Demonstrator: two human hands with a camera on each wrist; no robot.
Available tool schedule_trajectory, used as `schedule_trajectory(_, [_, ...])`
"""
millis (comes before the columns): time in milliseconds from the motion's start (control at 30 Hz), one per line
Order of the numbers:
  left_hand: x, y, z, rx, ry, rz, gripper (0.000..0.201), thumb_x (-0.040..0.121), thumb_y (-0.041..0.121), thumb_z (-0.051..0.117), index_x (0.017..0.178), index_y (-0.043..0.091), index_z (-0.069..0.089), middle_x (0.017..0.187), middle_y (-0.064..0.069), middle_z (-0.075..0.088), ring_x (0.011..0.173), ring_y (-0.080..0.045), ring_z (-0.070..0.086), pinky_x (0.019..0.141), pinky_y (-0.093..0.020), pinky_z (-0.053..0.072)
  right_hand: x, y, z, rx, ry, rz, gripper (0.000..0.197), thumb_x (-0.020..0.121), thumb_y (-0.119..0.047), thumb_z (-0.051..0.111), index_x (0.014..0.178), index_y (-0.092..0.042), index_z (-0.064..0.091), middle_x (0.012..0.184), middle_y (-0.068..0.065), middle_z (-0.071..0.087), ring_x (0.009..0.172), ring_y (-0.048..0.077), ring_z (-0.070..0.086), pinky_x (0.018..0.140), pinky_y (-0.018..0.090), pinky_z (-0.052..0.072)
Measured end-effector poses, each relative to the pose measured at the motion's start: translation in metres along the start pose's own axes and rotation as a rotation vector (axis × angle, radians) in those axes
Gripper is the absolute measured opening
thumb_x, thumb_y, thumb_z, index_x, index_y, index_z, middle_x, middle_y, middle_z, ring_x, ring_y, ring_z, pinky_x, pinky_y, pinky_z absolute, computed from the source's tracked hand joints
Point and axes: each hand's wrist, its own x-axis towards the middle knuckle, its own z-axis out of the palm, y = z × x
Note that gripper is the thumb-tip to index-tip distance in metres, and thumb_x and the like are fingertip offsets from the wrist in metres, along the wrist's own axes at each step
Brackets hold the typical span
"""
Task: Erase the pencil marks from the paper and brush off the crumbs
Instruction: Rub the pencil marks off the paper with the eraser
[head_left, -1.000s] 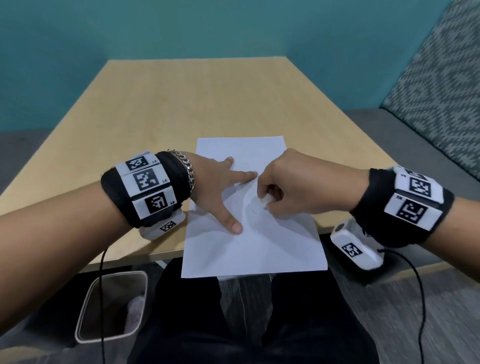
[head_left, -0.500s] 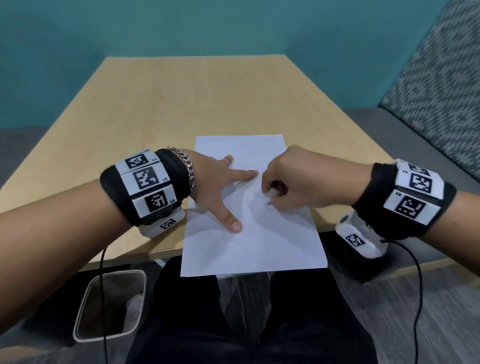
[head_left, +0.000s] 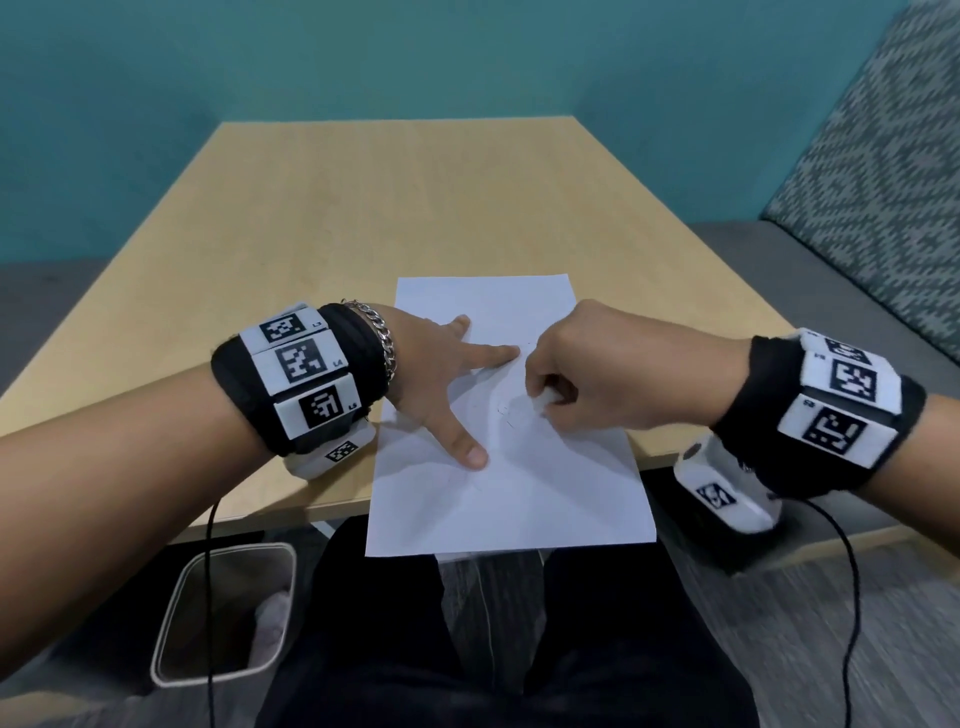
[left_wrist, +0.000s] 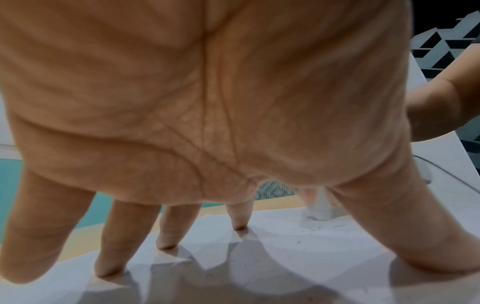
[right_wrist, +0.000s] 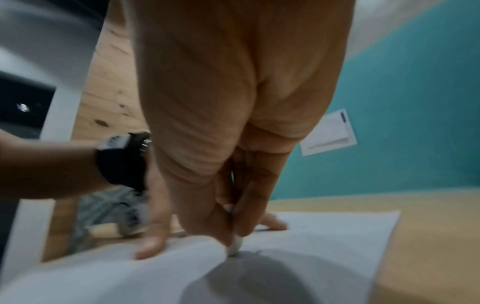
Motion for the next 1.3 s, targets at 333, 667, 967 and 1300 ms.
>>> schedule_trajectory(333, [0.002,-0.001,0.001,0.012,0.007,-0.002,0.134,0.051,0.101,0.064,0.151,0.069,-0.019,0.175,-0.003,-0.019,0.154,-0.038,0.032,0.119,-0.058,0.035,0.004,-0.002,-0.002,0.029,0.0,-0.036,0.018,0.082,-0.026,0.065,0.096,-0.024,0.077,0.073,-0.006,0.071,0.069,0.012,0.062,0.067,0.034,0.056])
schedule_trajectory(667, [0.002,-0.004,0.003,0.03,0.009,-0.008,0.133,0.051,0.102,0.062,0.154,0.065,-0.014,0.174,0.002,-0.021,0.159,-0.035,0.022,0.12,-0.06,0.032,0.017,-0.007,-0.002,0.071,0.003,-0.102,0.02,0.084,-0.025,0.071,0.103,-0.024,0.077,0.071,-0.008,0.069,0.063,0.001,0.056,0.064,0.023,0.051])
schedule_trajectory(967, [0.003,0.0,0.001,0.016,-0.003,-0.008,0.133,0.051,0.103,0.061,0.146,0.069,-0.026,0.173,-0.003,-0.025,0.157,-0.036,0.028,0.12,-0.058,0.034,0.014,0.022,-0.007,0.053,0.04,0.019,0.019,0.083,-0.02,0.07,0.099,-0.024,0.08,0.074,-0.014,0.07,0.07,0.0,0.06,0.063,0.01,0.045])
schedule_trajectory(1300, [0.004,-0.001,0.0,0.001,0.002,-0.004,0.135,0.042,0.107,0.06,0.144,0.075,-0.022,0.174,-0.004,-0.022,0.152,-0.034,0.038,0.119,-0.055,0.036,0.004,0.011,-0.004,0.016,-0.012,-0.009,0.012,0.083,-0.022,0.063,0.087,-0.027,0.073,0.076,-0.009,0.069,0.069,0.009,0.057,0.068,0.038,0.056])
